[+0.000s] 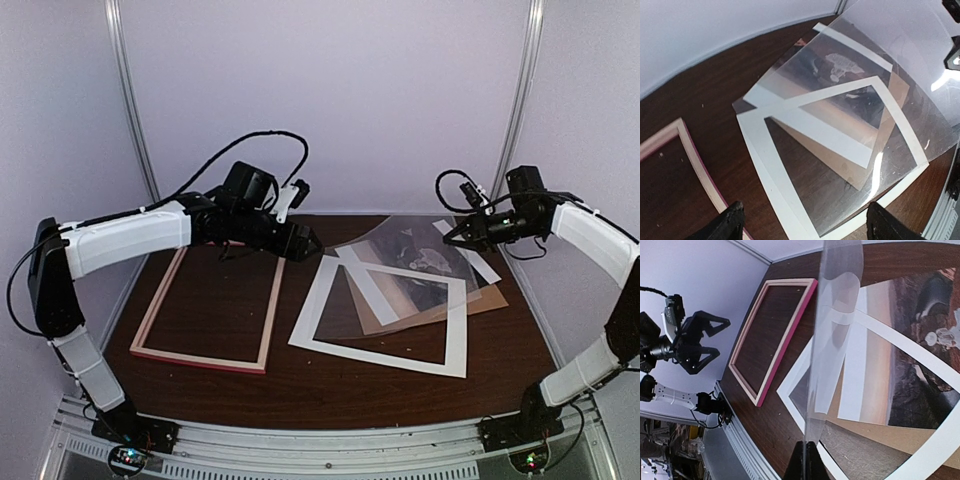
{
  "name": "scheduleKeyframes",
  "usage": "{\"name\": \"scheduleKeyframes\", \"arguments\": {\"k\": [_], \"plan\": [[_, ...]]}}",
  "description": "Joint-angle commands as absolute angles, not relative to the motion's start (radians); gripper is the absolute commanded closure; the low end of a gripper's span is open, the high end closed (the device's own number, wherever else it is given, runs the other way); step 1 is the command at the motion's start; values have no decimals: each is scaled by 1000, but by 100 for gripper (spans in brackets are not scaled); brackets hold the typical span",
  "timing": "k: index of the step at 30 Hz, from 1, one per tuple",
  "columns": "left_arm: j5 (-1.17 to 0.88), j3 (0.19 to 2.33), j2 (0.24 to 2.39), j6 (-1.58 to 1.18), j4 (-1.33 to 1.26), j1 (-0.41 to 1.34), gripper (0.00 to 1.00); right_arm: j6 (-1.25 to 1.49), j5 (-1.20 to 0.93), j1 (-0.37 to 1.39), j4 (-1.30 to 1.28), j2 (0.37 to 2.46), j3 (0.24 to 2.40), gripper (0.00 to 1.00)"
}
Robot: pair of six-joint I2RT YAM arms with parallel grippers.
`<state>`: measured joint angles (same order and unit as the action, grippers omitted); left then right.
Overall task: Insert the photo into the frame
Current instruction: Pick up the glass panel from the mat board, then pass from the right arm to the left
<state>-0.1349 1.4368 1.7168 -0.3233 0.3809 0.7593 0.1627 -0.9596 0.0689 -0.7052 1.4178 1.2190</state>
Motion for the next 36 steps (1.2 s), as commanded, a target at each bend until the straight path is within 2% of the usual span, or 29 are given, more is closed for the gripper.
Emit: {"name": "scheduleKeyframes", "arguments": {"k": [1, 13, 19, 36], "plan": [[-189, 1514, 1669, -90, 465, 762, 15, 98, -1027, 144, -782, 1341, 1303, 100], [-370, 1632, 1685, 112, 617, 762, 15, -77, -974, 341, -1056, 1256, 1511, 100], [-375, 1678, 1665, 184, 667, 762, 9, -135, -918, 424, -1178, 1259, 1600, 100], [-549, 1890, 1734, 330, 861, 743, 2, -267, -868, 538, -1337, 1296, 1711, 100]]}}
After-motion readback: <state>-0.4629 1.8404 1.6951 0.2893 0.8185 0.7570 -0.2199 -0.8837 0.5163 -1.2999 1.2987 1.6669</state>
